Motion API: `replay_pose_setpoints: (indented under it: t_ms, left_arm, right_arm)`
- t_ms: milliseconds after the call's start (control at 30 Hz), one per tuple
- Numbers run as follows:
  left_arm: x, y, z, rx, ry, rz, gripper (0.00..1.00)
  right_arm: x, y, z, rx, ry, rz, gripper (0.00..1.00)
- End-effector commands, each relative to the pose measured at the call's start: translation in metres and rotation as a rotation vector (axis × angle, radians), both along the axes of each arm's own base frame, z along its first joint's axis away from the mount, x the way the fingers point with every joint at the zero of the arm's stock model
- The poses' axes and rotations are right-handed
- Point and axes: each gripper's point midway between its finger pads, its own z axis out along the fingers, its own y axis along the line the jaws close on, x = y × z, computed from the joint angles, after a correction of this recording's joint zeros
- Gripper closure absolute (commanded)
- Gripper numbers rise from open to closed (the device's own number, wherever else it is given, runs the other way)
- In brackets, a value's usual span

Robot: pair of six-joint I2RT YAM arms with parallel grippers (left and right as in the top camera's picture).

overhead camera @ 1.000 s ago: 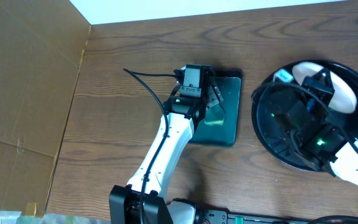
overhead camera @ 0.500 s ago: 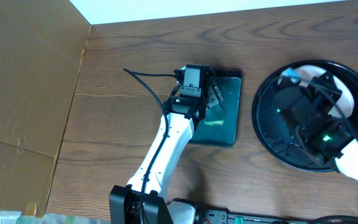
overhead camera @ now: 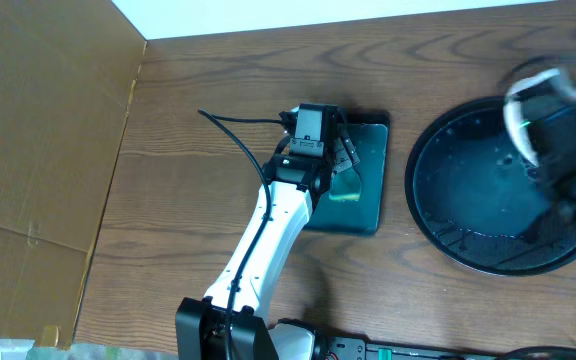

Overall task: Clean dirty plates on tray and stack at the side
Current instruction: 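Lift the cleaned plate with the right gripper and stack it aside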

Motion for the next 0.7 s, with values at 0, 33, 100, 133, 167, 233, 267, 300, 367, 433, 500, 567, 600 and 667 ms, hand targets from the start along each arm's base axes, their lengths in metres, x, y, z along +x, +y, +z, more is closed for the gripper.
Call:
replay_pose_setpoints:
  t_ms: [0, 33, 100, 133, 167, 233, 267, 300, 367, 433, 500, 567, 600, 667]
  left_arm:
    - [0.005, 0.003, 0.008, 0.01, -0.02, 0.005, 0.15]
    - [0.005, 0.003, 0.008, 0.01, -0.02, 0.005, 0.15]
    - [0.005, 0.003, 0.008, 0.01, -0.02, 0.005, 0.15]
    - [0.005, 0.003, 0.008, 0.01, -0.02, 0.006, 0.15]
    - [0.005, 0.003, 0.008, 0.01, -0.02, 0.005, 0.15]
    - [0.005, 0.003, 0.008, 0.01, -0.02, 0.005, 0.14]
    - [0.005, 0.003, 0.008, 0.01, -0.02, 0.006, 0.14]
    - [0.005, 0.003, 0.008, 0.01, -0.02, 0.005, 0.14]
    - [0.005, 0.003, 0.008, 0.01, -0.02, 0.005, 0.14]
    - [0.005, 0.003, 0.008, 0.01, -0.02, 0.005, 0.14]
    - [0.005, 0.003, 0.008, 0.01, -0.02, 0.005, 0.14]
    - [0.005, 0.003, 0.008, 0.01, -0.02, 0.006, 0.14]
    - [0.005, 0.003, 0.008, 0.01, -0.02, 0.006, 0.14]
    - [0.005, 0.003, 0.008, 0.01, -0.02, 0.005, 0.14]
  right_arm:
    - [0.012, -0.005, -0.013, 0.535, -0.007, -0.052, 0.99]
    - [0.014, -0.014, -0.015, 0.644, 0.004, -0.067, 0.99]
    - [0.017, -0.032, -0.015, 0.841, 0.016, -0.079, 0.99]
    - [0.017, -0.043, -0.014, 0.927, 0.016, -0.087, 0.99]
    - [0.016, -0.057, -0.011, 1.014, 0.012, -0.097, 0.99]
    - [0.012, -0.083, -0.006, 1.124, -0.006, -0.121, 0.99]
    - [0.009, -0.1, -0.006, 1.154, -0.022, -0.15, 0.99]
    - [0.005, -0.119, -0.006, 1.172, -0.044, -0.19, 0.99]
    - [-0.006, -0.161, -0.011, 1.169, -0.092, -0.309, 0.99]
    - [-0.019, -0.199, -0.018, 1.138, -0.134, -0.43, 0.99]
    - [-0.032, -0.232, -0.025, 1.131, -0.183, -0.564, 0.99]
    - [-0.042, -0.253, -0.031, 1.126, -0.216, -0.661, 0.99]
    - [-0.045, -0.26, -0.035, 1.118, -0.224, -0.699, 0.98]
    - [-0.047, -0.27, -0.043, 1.113, -0.238, -0.759, 0.98]
